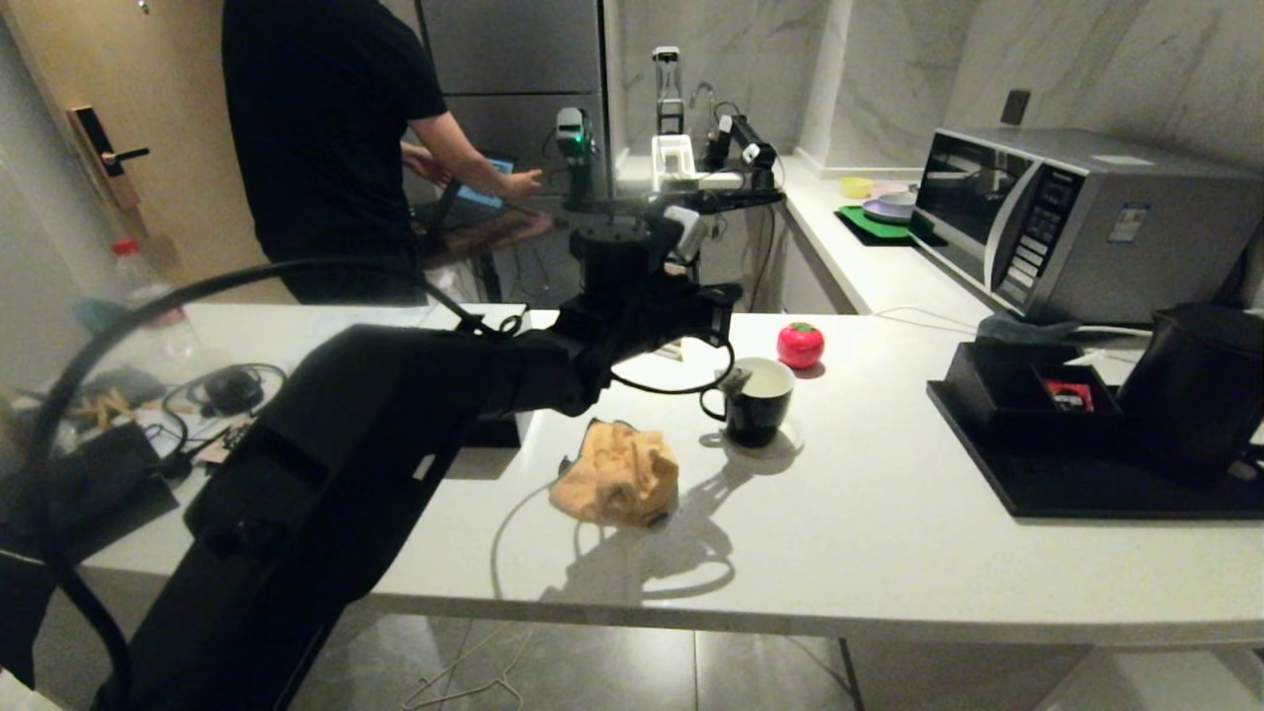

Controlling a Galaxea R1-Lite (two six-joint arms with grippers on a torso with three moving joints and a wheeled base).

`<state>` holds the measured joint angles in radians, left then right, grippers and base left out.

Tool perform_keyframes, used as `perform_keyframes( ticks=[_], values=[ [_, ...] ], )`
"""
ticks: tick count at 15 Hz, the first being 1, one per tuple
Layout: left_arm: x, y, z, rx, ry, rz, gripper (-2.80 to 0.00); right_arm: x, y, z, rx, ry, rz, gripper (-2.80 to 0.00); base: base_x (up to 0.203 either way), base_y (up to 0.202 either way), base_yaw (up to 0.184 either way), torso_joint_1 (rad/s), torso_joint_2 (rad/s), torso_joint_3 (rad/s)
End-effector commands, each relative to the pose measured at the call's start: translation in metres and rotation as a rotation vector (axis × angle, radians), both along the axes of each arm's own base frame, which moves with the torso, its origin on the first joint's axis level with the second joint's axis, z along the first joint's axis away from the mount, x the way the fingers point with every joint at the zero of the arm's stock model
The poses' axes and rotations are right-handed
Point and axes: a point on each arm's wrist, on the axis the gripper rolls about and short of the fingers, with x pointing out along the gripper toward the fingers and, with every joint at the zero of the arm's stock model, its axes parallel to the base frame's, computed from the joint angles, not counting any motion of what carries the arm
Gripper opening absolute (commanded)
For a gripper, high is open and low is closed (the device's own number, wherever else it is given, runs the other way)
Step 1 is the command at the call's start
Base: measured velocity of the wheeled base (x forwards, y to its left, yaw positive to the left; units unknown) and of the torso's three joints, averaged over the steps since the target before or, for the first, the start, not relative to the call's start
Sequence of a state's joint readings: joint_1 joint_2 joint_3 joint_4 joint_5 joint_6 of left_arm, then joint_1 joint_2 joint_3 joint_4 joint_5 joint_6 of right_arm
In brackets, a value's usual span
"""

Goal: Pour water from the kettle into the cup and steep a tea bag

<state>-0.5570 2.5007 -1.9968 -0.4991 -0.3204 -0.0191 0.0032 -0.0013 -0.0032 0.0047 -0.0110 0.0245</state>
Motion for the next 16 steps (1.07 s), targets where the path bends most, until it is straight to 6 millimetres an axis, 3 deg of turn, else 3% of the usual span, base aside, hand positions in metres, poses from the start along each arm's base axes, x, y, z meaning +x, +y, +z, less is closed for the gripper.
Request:
perform_keyframes(
  ticks=[1, 9, 16],
  values=[
    [0.000, -0.003, -0.004, 0.002, 0.004, -0.006, -2.80, 0.000, 0.000, 0.000, 0.000, 0.001, 0.000, -2.80, 0.000, 0.000, 0.000, 0.000, 0.00, 0.000],
    [-0.008, -0.013, -0.001, -0.001, 0.000, -0.029, -2.80, 0.000, 0.000, 0.000, 0.000, 0.001, 0.001, -2.80, 0.000, 0.000, 0.000, 0.000, 0.00, 0.000],
    [-0.022, -0.020, 0.021, -0.023, -0.036, -0.048, -2.80, 0.000, 0.000, 0.000, 0.000, 0.001, 0.002, -2.80, 0.000, 0.000, 0.000, 0.000, 0.00, 0.000]
  ],
)
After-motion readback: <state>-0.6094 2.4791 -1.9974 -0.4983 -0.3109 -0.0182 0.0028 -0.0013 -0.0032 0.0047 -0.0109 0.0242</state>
